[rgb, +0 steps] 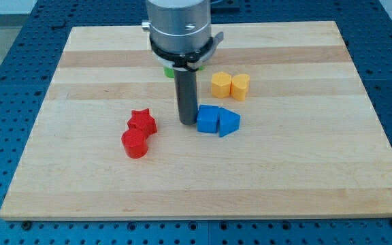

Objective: Slide blue cube along with blue triangle towards bottom right

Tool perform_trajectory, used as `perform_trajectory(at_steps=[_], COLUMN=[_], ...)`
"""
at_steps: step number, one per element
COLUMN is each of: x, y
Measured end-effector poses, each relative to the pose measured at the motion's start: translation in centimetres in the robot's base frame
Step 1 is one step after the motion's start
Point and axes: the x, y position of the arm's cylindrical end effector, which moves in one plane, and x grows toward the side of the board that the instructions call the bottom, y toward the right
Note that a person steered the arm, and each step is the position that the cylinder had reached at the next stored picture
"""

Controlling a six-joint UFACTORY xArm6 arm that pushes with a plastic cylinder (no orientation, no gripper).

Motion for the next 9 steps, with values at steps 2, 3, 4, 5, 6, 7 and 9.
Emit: perform_trajectory(at_steps=[2,3,4,5,6,7,9], x=[0.5,0.7,1.7,1.7,0.0,-1.2,-4.6], y=[3.7,5.4,7.7,8.1,8.7,9.9,17.4])
